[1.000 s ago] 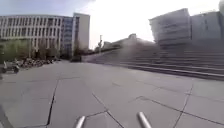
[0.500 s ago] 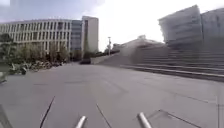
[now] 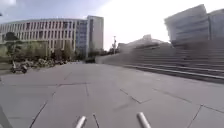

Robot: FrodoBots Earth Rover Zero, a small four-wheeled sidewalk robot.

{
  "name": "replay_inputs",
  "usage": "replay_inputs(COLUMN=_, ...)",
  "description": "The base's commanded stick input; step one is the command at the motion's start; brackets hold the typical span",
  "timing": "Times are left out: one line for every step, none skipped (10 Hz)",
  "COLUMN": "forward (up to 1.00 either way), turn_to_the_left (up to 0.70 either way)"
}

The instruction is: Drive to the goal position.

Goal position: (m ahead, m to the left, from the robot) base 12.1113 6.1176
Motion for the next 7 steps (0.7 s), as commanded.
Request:
replay_inputs(forward=1.00, turn_to_the_left=0.00)
replay_inputs(forward=1.00, turn_to_the_left=0.00)
replay_inputs(forward=1.00, turn_to_the_left=0.00)
replay_inputs(forward=1.00, turn_to_the_left=0.00)
replay_inputs(forward=1.00, turn_to_the_left=0.00)
replay_inputs(forward=1.00, turn_to_the_left=0.00)
replay_inputs(forward=1.00, turn_to_the_left=0.00)
